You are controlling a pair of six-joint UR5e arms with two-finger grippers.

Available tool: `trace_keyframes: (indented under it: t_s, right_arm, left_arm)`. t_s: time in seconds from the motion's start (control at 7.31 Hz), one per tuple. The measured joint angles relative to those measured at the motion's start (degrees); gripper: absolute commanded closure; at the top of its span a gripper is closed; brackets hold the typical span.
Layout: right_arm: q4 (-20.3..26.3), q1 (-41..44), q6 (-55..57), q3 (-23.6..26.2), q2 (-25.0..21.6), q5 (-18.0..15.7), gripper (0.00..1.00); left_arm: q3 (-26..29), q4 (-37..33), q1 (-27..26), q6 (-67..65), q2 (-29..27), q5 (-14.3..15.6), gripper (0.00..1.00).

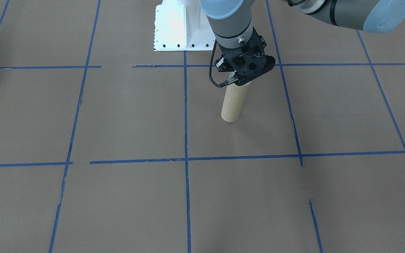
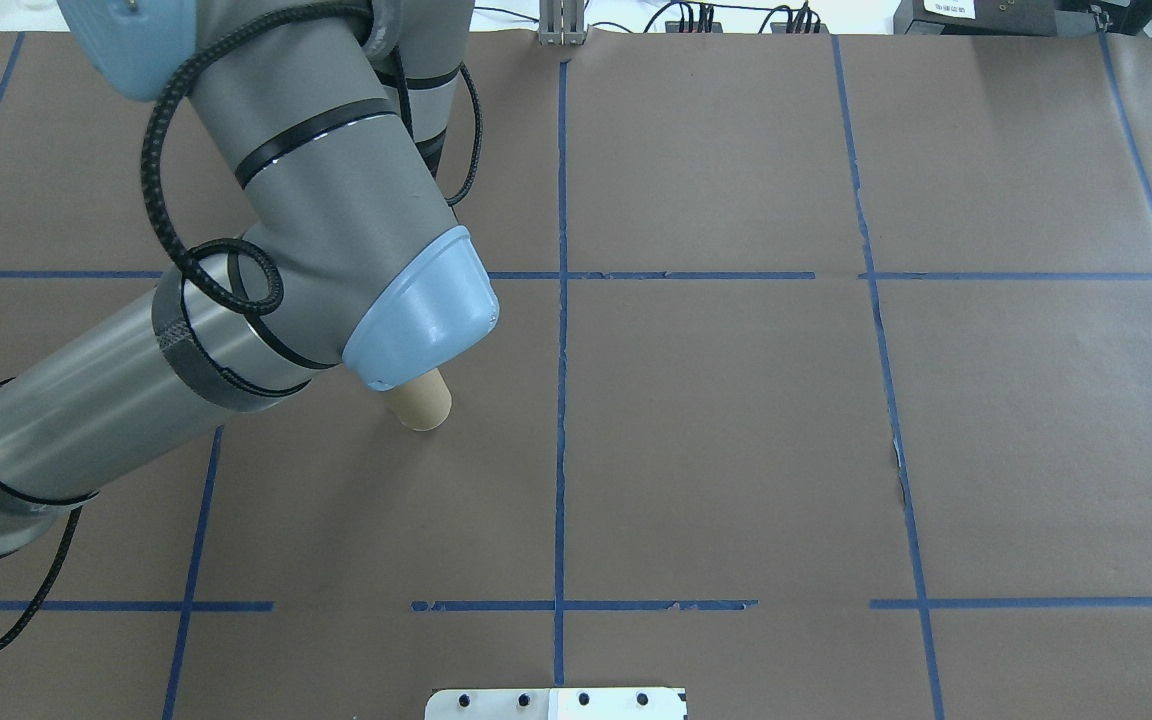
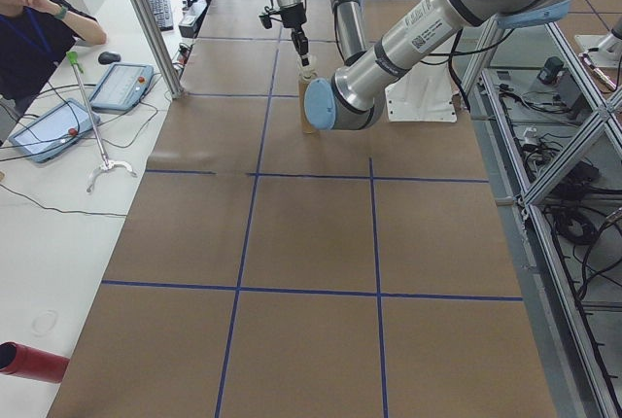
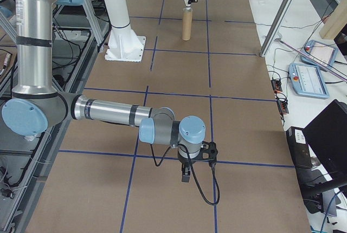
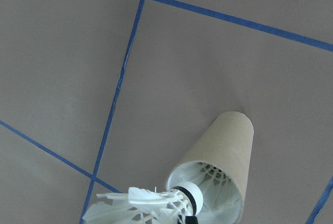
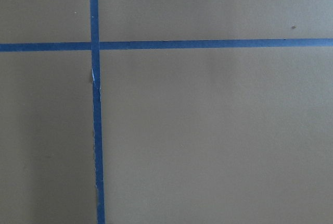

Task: Collect badminton balls into bucket

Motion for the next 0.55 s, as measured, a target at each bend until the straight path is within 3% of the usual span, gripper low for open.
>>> trace_keyframes:
  t_s: [0.14, 0.27, 0.41, 0.55]
  right_arm:
    - [0.0, 0.0, 0.0, 0.0, 0.0, 0.0, 0.0]
    - [0.0, 0.0, 0.0, 0.0, 0.0, 0.1, 0.0]
    - [0.0, 0.0, 0.0, 0.0, 0.0, 0.1, 0.0]
    - [0.0, 0.0, 0.0, -0.1, 0.0, 0.0, 0.0]
  left_arm:
    - [1.1, -0.6, 0.0, 0.0, -0.5, 0.0, 0.98]
    - [1.7, -1.0, 0.1, 0.1, -0.7, 0.1, 0.42]
    - [1.9, -1.1, 0.1, 0.1, -0.6, 0.3, 0.0]
    - [1.9, -1.3, 0.1, 0.2, -0.4, 0.7, 0.0]
